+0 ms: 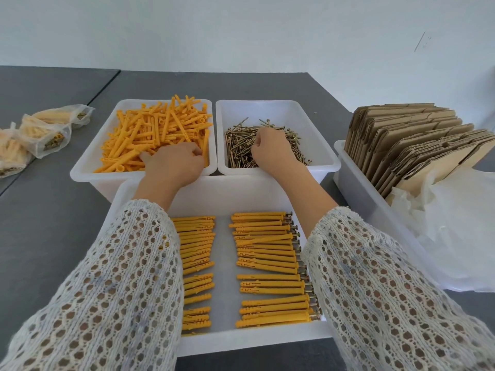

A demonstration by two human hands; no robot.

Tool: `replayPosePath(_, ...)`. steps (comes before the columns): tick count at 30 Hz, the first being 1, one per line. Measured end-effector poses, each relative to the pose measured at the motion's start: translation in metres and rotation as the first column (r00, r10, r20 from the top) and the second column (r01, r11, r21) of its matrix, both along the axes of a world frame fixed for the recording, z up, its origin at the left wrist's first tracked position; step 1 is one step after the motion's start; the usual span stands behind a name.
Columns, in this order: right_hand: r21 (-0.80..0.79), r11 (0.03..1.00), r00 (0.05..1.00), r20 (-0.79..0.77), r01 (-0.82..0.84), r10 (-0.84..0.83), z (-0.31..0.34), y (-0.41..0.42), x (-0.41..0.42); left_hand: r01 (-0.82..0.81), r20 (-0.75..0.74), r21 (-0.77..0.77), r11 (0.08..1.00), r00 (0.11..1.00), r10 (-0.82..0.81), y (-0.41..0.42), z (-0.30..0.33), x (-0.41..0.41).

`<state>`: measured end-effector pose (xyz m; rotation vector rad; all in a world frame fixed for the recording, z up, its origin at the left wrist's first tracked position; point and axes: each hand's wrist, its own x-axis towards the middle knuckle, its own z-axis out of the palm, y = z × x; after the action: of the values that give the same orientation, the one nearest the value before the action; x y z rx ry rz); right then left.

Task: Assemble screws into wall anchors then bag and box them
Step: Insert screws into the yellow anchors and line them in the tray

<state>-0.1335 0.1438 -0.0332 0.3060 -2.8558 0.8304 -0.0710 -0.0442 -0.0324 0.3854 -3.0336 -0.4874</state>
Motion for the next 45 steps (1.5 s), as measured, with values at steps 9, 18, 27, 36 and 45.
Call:
replayPosePath(9, -0.02, 1.0, 1.0, 0.003, 0.019, -0.019, 0.003, 0.004, -0.001, -0.009, -0.376, 0.163, 0.987, 0.924, 0.071, 0.002, -0.008, 0.008)
replayPosePath(18, 0.006, 0.996, 0.988, -0.127, 0.091, -0.089, 0.008, 0.002, 0.006, 0.064, -0.59, 0.192, 0.979, 0.805, 0.063, 0.004, -0.013, 0.006)
replayPosePath(27, 0.005, 0.994, 0.954, -0.28, 0.112, -0.107, 0.01, -0.004, 0.009, 0.332, -0.69, 0.189, 0.924, 0.715, -0.116, 0.012, -0.01, 0.005)
replayPosePath(36, -0.36, 0.931, 0.966, -0.255, -0.055, -0.042, 0.011, -0.013, 0.013, 0.268, -0.624, -0.068, 0.961, 0.74, -0.25, 0.026, -0.009, 0.009)
replayPosePath(45, -0.135, 0.99, 0.975, -0.223, -0.04, 0.01, 0.005, -0.016, 0.012, 0.243, -0.606, -0.066, 0.968, 0.76, -0.232, 0.028, -0.007, 0.011)
